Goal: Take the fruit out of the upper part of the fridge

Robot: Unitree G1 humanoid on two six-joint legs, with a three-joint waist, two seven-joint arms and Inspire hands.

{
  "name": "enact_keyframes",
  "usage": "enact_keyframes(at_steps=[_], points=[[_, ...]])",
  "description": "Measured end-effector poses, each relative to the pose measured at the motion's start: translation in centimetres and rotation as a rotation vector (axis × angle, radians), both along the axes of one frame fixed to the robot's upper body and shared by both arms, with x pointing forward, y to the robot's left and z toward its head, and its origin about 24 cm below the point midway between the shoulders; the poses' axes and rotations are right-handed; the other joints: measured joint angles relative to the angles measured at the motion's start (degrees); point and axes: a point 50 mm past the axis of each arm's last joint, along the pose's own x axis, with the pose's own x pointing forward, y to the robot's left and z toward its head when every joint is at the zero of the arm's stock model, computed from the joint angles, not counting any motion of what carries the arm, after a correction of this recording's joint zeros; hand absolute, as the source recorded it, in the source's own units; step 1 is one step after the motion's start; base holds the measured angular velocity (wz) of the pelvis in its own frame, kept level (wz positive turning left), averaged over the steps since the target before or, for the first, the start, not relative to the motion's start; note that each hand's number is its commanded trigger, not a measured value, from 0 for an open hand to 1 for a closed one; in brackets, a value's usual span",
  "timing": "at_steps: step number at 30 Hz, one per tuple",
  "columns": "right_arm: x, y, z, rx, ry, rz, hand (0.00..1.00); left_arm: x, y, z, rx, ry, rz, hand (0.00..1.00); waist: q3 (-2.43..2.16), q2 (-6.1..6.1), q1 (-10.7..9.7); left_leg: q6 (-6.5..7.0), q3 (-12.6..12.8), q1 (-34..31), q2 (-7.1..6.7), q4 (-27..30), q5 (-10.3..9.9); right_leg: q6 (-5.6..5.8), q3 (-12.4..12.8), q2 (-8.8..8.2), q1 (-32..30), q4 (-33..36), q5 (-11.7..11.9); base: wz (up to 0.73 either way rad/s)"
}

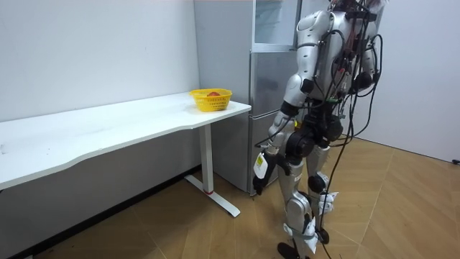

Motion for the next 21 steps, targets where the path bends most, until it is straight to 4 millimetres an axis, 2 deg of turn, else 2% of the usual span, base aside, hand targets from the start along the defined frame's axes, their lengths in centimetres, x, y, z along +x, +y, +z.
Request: enact_keyframes(at_steps=[1,4,5,7,12,13,14,16,17,21], points=[[-0.8,-0.1,-1.3,0.032,0.071,-0.018,0.0,0.0,0.0,0.0,0.001,0.0,-0.001,0.0,0.0,-0.01,-0.04,0.0,-0.18,0.03,0.0,0.0,0.0,0.0,-0.37,-0.04,0.23,-0.16,0.0,0.13],[-2.4,-0.6,-3.7,0.127,0.188,-0.089,0.0,-0.1,0.1,0.0,0.015,-0.005,0.004,0.0,0.05,-0.06,0.04,0.0,-0.64,0.14,0.01,0.0,0.0,0.0,-0.88,-0.1,0.56,-0.34,-0.01,0.09],[-3.0,-0.8,-4.5,0.153,0.228,-0.11,0.0,-0.1,0.1,0.0,0.015,-0.008,0.004,0.0,0.25,-0.39,0.15,0.0,-0.63,0.14,0.04,0.0,0.0,-0.02,-1.06,-0.11,0.62,-0.36,-0.02,0.04],[-3.6,-1.0,-5.5,0.207,0.273,-0.146,0.0,0.0,0.0,0.1,0.014,-0.016,0.008,0.0,0.42,-0.58,0.26,-0.01,-0.65,0.01,0.05,-0.01,0.0,-0.02,-1.11,-0.1,0.57,-0.4,-0.02,0.0],[-5.5,-1.5,-8.4,0.373,0.418,-0.284,0.0,-0.1,0.3,0.2,0.019,-0.027,0.045,0.0,0.51,-0.88,0.72,-0.01,-0.77,0.19,0.03,-0.01,0.0,-0.02,-1.21,-0.12,0.77,-0.36,-0.02,0.01],[-6.1,-1.5,-9.0,0.418,0.448,-0.323,0.0,-0.5,0.4,0.2,0.022,-0.021,0.065,0.0,0.66,-0.97,0.77,-0.01,-0.89,0.64,0.03,-0.02,0.0,-0.02,-1.35,-0.13,1.38,-0.47,-0.02,0.05],[-6.5,-1.6,-9.3,0.446,0.46,-0.354,0.0,-0.6,0.5,0.2,0.023,-0.02,0.072,0.0,0.58,-1.05,0.61,-0.01,-1.18,0.76,0.0,0.03,0.0,-0.02,-1.57,-0.18,1.73,-0.63,-0.02,0.2],[-8.1,-2.2,-10.1,0.577,0.47,-0.531,0.0,-0.7,0.6,0.2,0.027,-0.026,0.104,0.0,0.55,-1.27,0.25,-0.01,-2.46,1.07,-0.1,-0.06,0.0,0.04,-2.24,-0.22,2.95,-1.76,-0.05,0.28],[-8.4,-2.3,-10.1,0.601,0.464,-0.571,0.0,-0.8,0.7,0.2,0.027,-0.027,0.112,0.0,0.6,-1.29,0.24,-0.01,-2.5,1.2,-0.09,-0.06,0.0,0.08,-2.3,-0.18,3.27,-2.07,0.0,0.12],[-10.2,-3.6,-10.7,0.814,0.348,-0.908,0.0,-2.0,0.9,0.3,0.035,-0.008,0.188,0.0,0.7,-1.19,-0.1,-0.01,-2.66,1.74,-0.07,-0.04,0.0,0.05,-3.08,-0.26,4.19,-2.22,-0.08,0.07]])
